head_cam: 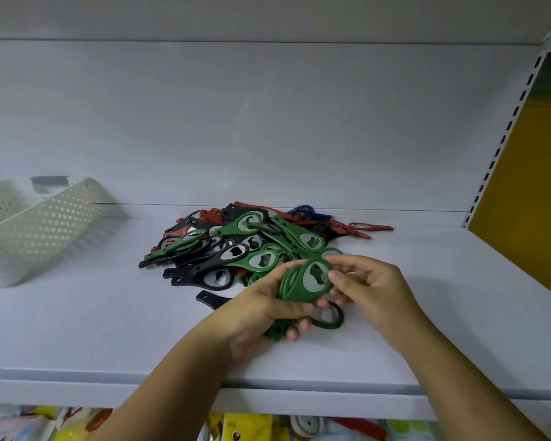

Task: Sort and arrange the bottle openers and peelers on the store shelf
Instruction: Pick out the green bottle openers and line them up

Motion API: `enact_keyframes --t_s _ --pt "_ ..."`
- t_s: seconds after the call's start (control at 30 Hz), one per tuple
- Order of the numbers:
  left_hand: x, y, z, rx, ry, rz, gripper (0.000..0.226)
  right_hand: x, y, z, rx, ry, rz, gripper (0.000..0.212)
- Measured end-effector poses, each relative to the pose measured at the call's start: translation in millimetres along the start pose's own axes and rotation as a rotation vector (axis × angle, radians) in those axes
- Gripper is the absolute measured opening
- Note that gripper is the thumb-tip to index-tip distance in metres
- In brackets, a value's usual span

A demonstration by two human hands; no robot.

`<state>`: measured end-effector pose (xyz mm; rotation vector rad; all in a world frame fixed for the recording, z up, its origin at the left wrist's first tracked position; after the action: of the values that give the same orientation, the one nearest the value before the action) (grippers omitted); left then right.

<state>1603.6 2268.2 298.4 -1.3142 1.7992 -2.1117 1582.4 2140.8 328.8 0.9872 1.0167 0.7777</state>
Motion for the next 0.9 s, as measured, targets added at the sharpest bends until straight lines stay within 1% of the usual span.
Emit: enact_keyframes --t_s 0.03,0.1,0.13,0.17,0.23,0.27,0.33,0.43,0.5,0.57,0.6,0.63,0.67,0.7,0.77,0.8,0.87,0.9 --pt "-0.7 0.0 0.3 0.003 0.001 -0.018 0.06 -9.2 -4.0 1.5 0.004 -0.071 -0.078 0.022" --pt "-0.2 -1.2 0.1 0.01 0.002 -0.051 0.057 -29.2 -13.3 3.9 0.034 -0.219 -0.36 0.015" --pt "0.6 -1.8 -0.1 0.013 0.004 -0.061 0.055 -34.9 -17.7 4.6 0.064 -0.252 -0.499 0.011" --pt "1.7 -2.2 -0.4 0.011 0.002 -0.075 0.052 -36.0 -23.0 5.9 0.101 -0.247 -0.623 0.013" --pt "3.1 -2.8 -1.1 -0.001 -0.017 -0.095 0.044 -28.4 -32.0 9.5 0.139 -0.164 -0.835 0.035" --pt "3.9 -3.2 -1.4 -0.003 -0.026 -0.097 0.04 -23.9 -33.2 10.6 0.144 -0.128 -0.927 0.042" --pt "4.7 -3.1 -2.2 -0.011 -0.036 -0.096 0.035 -19.7 -31.3 11.7 0.14 -0.113 -1.012 0.045" --pt "2.1 -2.1 -1.2 -0.006 -0.051 -0.105 0.038 -22.7 -32.3 12.9 0.162 -0.141 -0.95 0.037" --pt "-4.5 -2.4 1.5 0.015 -0.084 -0.132 0.051 -23.1 -34.4 13.3 0.187 -0.14 -0.915 0.033" --pt "-8.1 -1.5 2.9 0.016 -0.109 -0.163 0.068 -24.4 -33.6 12.6 0.194 -0.151 -0.852 0.024" --pt "-8.0 -1.2 2.4 0.009 -0.113 -0.173 0.073 -26.1 -32.2 12.0 0.189 -0.165 -0.797 0.018" --pt "-6.8 -1.6 1.6 0.005 -0.113 -0.177 0.074 -27.8 -31.2 11.6 0.179 -0.181 -0.739 0.015" --pt "-5.1 -2.4 0.6 0.005 -0.112 -0.176 0.069 -30.0 -29.9 11.5 0.163 -0.202 -0.681 0.013" --pt "-3.2 -3.6 -0.5 0.012 -0.114 -0.169 0.058 -33.2 -28.5 11.1 0.146 -0.234 -0.615 0.011" --pt "-2.9 -6.7 -2.5 0.035 -0.148 -0.134 0.029 -43.7 -28.3 9.3 0.133 -0.327 -0.42 0.009" --pt "-4.1 -7.5 -3.6 0.042 -0.173 -0.12 0.019 -50.6 -30.1 7.4 0.148 -0.379 -0.286 0.008" --pt "-4.6 -7.4 -5.4 0.044 -0.196 -0.126 0.016 -57.2 -34.3 2.9 0.194 -0.412 0.02 0.008" --pt "-4.3 -7.2 -5.8 0.046 -0.196 -0.138 0.018 -54.6 -33.8 1.9 0.198 -0.377 0.145 0.01"
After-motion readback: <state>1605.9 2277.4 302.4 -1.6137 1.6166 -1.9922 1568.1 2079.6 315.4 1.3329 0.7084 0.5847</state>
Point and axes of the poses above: each hand's wrist, its own z-axis towards the middle knuckle, its own x-axis out of the palm, y = z × x, the point moved 10 cm from there along z, towards the middle knuckle, and after that the axes turned 14 degrees about -z, right-handed, at the moved point
